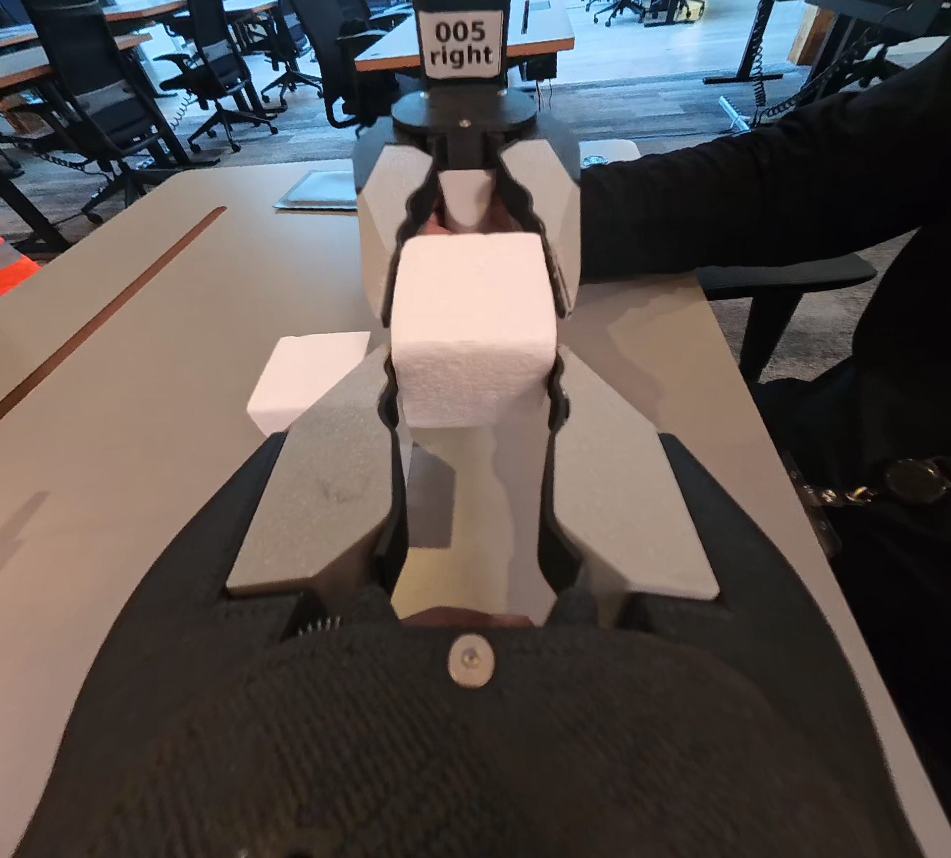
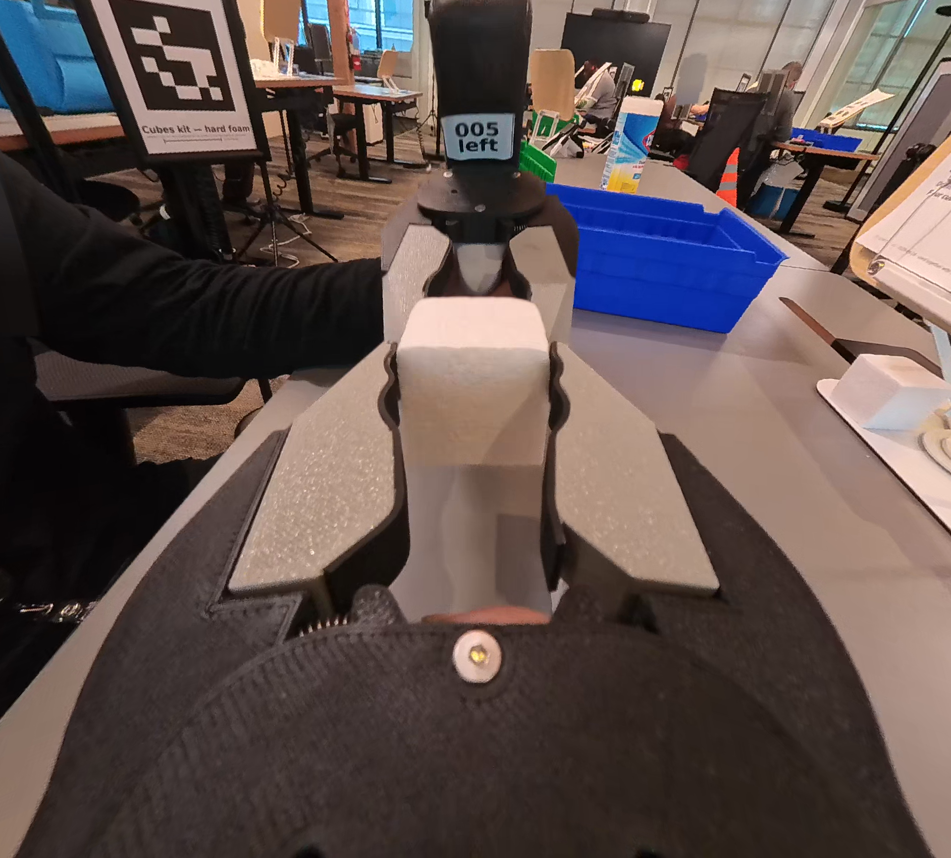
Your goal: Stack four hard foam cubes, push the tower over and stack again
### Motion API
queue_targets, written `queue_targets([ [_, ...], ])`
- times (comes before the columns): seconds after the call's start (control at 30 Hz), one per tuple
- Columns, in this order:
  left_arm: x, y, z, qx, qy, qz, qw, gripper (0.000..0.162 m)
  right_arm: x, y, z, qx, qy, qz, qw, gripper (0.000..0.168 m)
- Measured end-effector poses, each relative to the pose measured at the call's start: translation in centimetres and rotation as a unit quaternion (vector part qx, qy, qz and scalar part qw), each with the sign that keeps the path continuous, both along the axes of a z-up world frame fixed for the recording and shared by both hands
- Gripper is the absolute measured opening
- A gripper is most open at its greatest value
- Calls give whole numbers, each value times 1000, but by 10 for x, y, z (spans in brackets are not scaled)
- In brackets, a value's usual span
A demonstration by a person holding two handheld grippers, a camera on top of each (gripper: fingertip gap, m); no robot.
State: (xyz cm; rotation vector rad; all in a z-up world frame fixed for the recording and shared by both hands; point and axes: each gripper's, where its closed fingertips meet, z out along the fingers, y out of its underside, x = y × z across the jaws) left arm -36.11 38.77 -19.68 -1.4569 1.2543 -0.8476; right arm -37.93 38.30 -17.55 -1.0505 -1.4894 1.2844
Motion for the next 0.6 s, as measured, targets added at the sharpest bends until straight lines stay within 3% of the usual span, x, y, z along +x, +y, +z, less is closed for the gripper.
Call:
queue_targets([
  [0.33, -2, -1, 5, 0, -13, -2, 1000, 57, 0, 0, -2, 6, -6, 0, 1000, 55],
  [0.6, -12, 7, 12, 2, -35, 23, 999, 57, 10, 12, 21, -14, 51, -19, 998, 55],
])
